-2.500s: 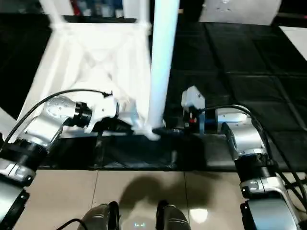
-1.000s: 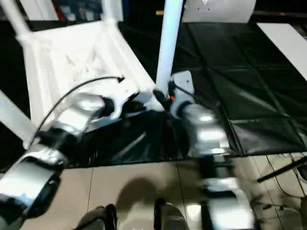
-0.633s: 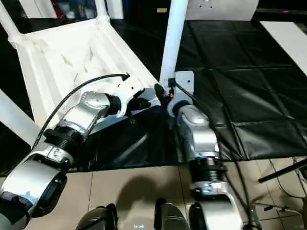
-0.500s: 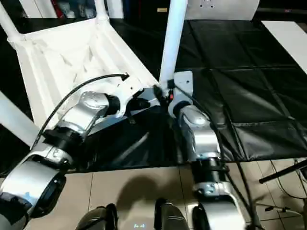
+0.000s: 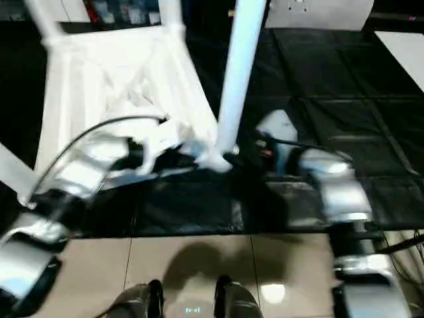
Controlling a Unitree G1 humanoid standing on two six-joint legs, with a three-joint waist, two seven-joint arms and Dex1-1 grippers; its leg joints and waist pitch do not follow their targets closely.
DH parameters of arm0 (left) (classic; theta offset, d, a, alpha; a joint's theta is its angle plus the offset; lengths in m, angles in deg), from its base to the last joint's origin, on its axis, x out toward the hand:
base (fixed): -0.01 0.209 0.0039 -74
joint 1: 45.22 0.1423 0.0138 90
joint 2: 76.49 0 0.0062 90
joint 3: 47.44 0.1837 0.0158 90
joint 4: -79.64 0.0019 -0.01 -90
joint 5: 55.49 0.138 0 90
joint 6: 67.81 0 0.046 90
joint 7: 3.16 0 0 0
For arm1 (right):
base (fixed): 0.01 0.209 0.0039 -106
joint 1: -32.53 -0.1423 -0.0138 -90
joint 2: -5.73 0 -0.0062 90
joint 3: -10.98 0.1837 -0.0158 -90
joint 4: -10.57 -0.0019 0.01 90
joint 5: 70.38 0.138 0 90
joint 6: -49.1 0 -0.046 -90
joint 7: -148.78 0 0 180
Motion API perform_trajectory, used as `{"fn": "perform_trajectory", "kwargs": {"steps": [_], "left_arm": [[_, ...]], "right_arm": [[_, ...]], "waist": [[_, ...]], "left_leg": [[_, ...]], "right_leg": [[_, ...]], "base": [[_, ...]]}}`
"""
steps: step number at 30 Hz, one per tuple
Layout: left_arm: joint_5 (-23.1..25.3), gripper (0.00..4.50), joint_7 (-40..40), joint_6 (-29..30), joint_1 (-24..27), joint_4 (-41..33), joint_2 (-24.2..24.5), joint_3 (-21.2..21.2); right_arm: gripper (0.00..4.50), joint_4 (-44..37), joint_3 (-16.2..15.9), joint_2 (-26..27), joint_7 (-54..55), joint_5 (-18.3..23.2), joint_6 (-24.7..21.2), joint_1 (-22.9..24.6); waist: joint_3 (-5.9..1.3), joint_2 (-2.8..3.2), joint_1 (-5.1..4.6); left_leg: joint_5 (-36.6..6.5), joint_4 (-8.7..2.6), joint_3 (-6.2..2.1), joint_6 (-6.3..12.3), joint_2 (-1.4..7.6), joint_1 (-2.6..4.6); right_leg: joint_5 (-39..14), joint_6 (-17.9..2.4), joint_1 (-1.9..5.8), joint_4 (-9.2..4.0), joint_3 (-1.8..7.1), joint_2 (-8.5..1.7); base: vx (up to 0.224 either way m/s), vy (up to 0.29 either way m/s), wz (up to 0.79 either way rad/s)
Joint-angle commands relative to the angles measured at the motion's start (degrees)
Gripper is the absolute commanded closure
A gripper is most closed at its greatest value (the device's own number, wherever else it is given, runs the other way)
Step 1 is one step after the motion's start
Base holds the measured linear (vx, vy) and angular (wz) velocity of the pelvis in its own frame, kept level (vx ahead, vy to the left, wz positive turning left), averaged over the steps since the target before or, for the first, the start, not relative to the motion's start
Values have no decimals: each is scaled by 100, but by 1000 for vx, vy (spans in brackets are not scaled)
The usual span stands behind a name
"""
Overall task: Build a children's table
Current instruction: Rotate leg to tighten
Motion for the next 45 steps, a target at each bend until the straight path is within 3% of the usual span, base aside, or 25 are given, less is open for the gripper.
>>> {"fn": "perform_trajectory", "kwargs": {"steps": [1, 6, 9, 12, 13, 24, 33, 36, 40, 42, 43, 45], "left_arm": [[-70, 450, -453, -160, 131, -198, -20, 292], [-180, 450, -1013, -206, 250, -490, 189, 415], [-247, 450, -1245, -225, 295, -610, 282, 474], [-275, 450, -1375, -225, 322, -678, 325, 506], [-298, 450, -1483, -211, 349, -752, 366, 533], [-329, 450, -1549, -169, 348, -824, 404, 519], [-357, 450, -1419, -109, 329, -767, 355, 457], [-380, 450, -1101, 21, 244, -618, 191, 321], [-235, 450, -611, 124, 73, -364, 3, 249], [-132, 450, 297, 259, -273, 137, -409, 20], [-109, 450, 459, 295, -337, 223, -481, -11], [-65, 450, 727, 360, -444, 364, -600, -56]], "right_arm": [[10, 21, -85, -61, -329, 154, 16, -88], [47, 194, -303, -171, -1291, 417, 0, -206], [85, 379, -464, -189, -1547, 319, 123, -332], [94, 473, -539, -178, -1696, 293, 115, -406], [117, 564, -616, -173, -1890, 310, 71, -481], [211, 910, -772, -159, -2297, 386, 33, -712], [244, 699, -771, -162, -2390, 496, -76, -572], [244, 396, -540, 20, -1948, 700, -290, -385], [245, 201, -482, 302, -1017, 468, -421, -269], [246, -4, -348, 779, 294, 201, -782, -150], [246, -65, -339, 868, 470, 168, -826, -118], [248, -193, -332, 1020, 763, 107, -899, -54]], "waist": [[-632, -32, 24], [-662, -35, 106], [-665, -26, 156], [-659, -33, 179], [-655, -53, 175], [-648, -65, 177], [-631, -67, 176], [-611, -68, 185], [-592, -81, 154], [-544, -100, 105], [-554, -102, 77], [-545, -105, 32]], "left_leg": [[-772, -300, -179, 801, 434, 122], [-544, -285, -158, 882, 466, 147], [-552, -280, -170, 825, 472, 147], [-633, -279, -162, 755, 464, 142], [-670, -282, -168, 729, 460, 136], [-690, -267, -173, 698, 438, 130], [-658, -269, -175, 726, 434, 130], [-696, -272, -172, 731, 433, 136], [-855, -285, -189, 607, 411, 134], [-1043, -301, -201, 444, 366, 142], [-1130, -299, -220, 324, 346, 169], [-1187, -315, -250, 251, 332, 145]], "right_leg": [[-1771, -1318, 431, -296, 317, -552], [-1391, -1461, 398, -229, 324, -531], [-1477, -1459, 394, -218, 324, -550], [-1624, -1422, 396, -238, 330, -556], [-1709, -1384, 400, -237, 328, -558], [-1988, -1238, 386, -257, 327, -550], [-1981, -1226, 379, -256, 325, -539], [-2121, -1164, 363, -285, 327, -544], [-2508, -1035, 358, -335, 307, -545], [-3077, -782, 331, -424, 289, -529], [-3313, -700, 325, -452, 266, -541], [-3530, -541, 355, -493, 241, -565]], "base": [[0, 0, 0], [0, 0, 0], [0, 0, 0], [0, 0, 0], [0, 0, 0], [0, 0, 0], [0, 0, 0], [0, 0, 0], [0, 0, 0], [0, 0, 0], [0, 0, 0], [0, 0, 0]]}}
